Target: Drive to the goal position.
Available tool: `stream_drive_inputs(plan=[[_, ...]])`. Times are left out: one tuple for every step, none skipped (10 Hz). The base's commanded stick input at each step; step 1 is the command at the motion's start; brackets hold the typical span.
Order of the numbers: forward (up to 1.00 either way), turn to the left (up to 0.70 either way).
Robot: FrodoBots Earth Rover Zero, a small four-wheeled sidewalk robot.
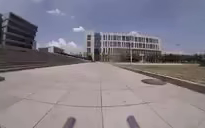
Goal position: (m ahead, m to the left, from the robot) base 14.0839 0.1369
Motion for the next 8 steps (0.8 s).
stream_drive_inputs(plan=[[0.85, 0.0], [0.85, 0.0], [0.85, 0.0], [0.85, 0.0], [0.85, 0.0], [0.85, 0.0], [0.94, 0.0], [1.0, 0.0]])
